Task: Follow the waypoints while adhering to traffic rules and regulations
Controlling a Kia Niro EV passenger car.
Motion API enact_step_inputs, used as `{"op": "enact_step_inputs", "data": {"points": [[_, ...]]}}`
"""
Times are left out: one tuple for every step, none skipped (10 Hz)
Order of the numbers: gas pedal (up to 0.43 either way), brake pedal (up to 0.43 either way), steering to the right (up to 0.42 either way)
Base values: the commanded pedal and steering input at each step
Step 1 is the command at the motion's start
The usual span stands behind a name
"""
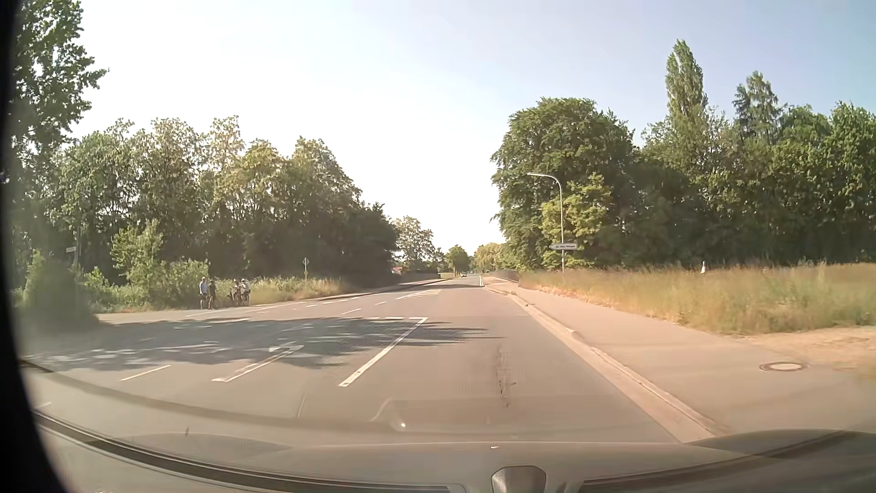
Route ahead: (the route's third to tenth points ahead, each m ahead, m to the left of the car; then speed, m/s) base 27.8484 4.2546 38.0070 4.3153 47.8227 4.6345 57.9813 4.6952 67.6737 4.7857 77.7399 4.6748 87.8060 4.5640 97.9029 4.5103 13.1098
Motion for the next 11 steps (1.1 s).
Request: {"op": "enact_step_inputs", "data": {"points": [[0.000, 0.006, -0.006], [0.000, 0.006, -0.006], [0.000, 0.006, -0.006], [0.000, 0.006, -0.006], [0.000, 0.006, -0.005], [0.000, 0.006, -0.003], [0.000, 0.006, -0.002], [0.000, 0.006, -0.002], [0.000, 0.006, -0.002], [0.000, 0.006, -0.002], [0.000, 0.006, -0.002]]}}
